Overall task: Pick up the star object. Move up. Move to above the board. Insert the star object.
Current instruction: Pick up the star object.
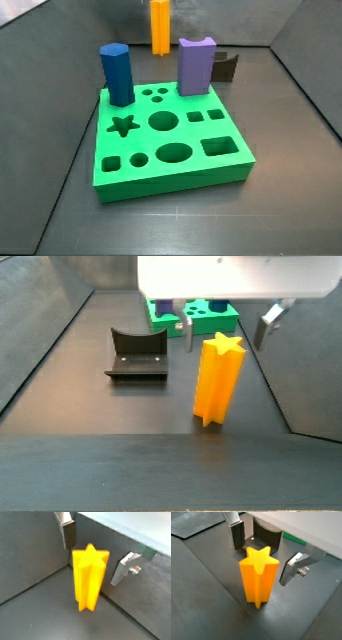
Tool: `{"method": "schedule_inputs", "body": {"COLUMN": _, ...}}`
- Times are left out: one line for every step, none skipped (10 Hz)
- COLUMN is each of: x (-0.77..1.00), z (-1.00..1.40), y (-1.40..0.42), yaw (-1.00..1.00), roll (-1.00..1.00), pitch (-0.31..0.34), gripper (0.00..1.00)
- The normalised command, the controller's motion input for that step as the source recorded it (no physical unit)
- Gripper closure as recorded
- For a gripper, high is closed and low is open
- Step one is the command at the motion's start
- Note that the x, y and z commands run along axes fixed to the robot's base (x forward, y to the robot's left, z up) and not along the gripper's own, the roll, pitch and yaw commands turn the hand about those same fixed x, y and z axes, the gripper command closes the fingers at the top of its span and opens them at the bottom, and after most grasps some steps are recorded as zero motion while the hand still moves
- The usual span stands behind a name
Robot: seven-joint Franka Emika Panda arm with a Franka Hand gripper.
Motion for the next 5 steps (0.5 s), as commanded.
{"method": "schedule_inputs", "body": {"x": 0.08, "z": -0.50, "y": 0.00, "yaw": 0.00, "roll": -0.02, "pitch": -0.199, "gripper": 0.00}}
{"method": "schedule_inputs", "body": {"x": 0.00, "z": -0.53, "y": 0.08, "yaw": 0.00, "roll": 0.00, "pitch": -0.239, "gripper": 0.00}}
{"method": "schedule_inputs", "body": {"x": 0.00, "z": -0.01, "y": 0.00, "yaw": 0.00, "roll": 0.02, "pitch": -0.013, "gripper": 0.00}}
{"method": "schedule_inputs", "body": {"x": 0.00, "z": 0.00, "y": 0.00, "yaw": 0.00, "roll": 0.00, "pitch": -0.011, "gripper": 0.00}}
{"method": "schedule_inputs", "body": {"x": 0.00, "z": 0.00, "y": 0.00, "yaw": 0.00, "roll": 0.00, "pitch": 0.000, "gripper": 0.00}}
